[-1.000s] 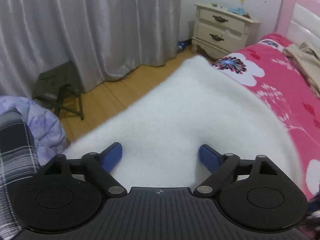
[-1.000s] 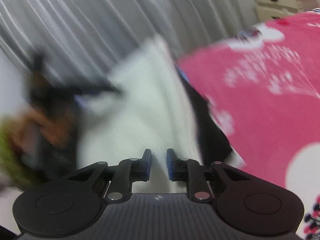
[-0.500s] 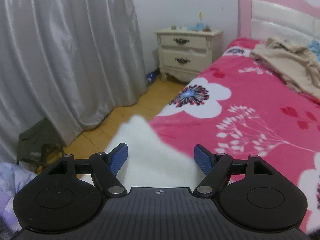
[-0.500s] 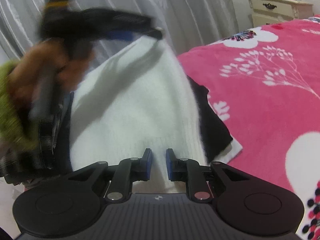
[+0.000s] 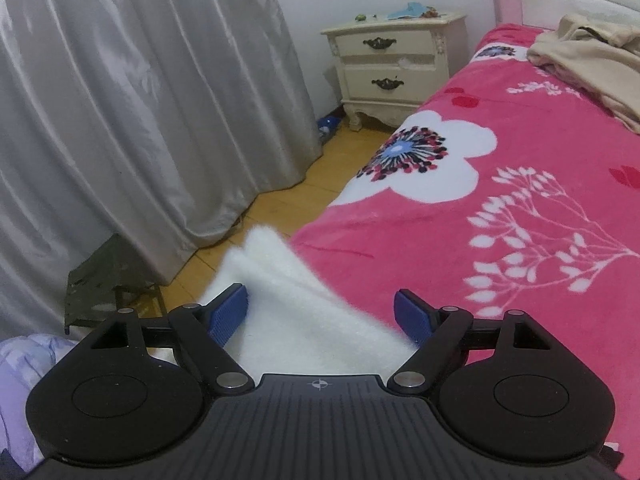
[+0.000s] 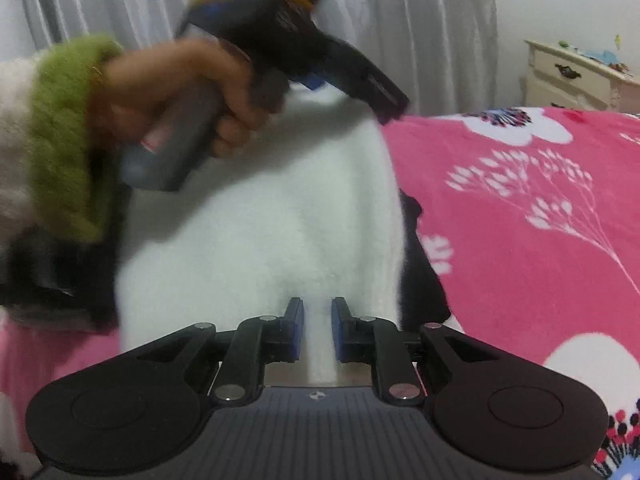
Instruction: Fold clothes
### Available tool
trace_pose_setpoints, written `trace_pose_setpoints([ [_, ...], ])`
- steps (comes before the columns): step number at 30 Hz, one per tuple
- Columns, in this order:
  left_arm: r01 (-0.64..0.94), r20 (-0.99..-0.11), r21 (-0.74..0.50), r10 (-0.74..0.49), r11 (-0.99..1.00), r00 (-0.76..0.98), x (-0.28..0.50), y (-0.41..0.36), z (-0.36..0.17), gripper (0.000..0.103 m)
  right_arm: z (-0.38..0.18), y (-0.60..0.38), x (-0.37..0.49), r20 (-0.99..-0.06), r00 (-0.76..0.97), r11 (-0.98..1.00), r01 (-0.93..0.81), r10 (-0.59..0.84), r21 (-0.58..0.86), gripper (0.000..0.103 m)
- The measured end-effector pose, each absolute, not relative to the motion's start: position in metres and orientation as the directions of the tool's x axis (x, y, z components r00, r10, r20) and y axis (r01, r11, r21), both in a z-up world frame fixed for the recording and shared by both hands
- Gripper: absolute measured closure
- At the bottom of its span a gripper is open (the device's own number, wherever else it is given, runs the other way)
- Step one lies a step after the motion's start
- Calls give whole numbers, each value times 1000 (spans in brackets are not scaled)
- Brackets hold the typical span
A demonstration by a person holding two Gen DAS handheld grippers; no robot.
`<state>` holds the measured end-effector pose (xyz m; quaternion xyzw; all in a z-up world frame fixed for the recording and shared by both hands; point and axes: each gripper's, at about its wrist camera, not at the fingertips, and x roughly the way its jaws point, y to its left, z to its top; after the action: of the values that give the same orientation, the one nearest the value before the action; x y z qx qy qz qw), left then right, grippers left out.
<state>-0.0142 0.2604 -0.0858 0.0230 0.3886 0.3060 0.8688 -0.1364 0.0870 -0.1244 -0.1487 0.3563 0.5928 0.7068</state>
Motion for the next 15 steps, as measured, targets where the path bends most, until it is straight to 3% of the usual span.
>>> trace_pose_setpoints([
  [3, -523, -665, 266, 547, 810, 508, -15, 263, -85, 22, -106, 78, -139, -665, -19, 201, -946, 747, 253, 85],
  [9, -520, -667, 273, 548, 810, 505, -13, 262, -84, 22, -122, 83, -178, -722, -38, 61, -992, 691, 111, 86],
  [15, -519, -669, 281, 552, 808, 498, -12, 261, -85, 22, -130, 83, -171, -725, -69, 70, -985, 685, 160, 85],
])
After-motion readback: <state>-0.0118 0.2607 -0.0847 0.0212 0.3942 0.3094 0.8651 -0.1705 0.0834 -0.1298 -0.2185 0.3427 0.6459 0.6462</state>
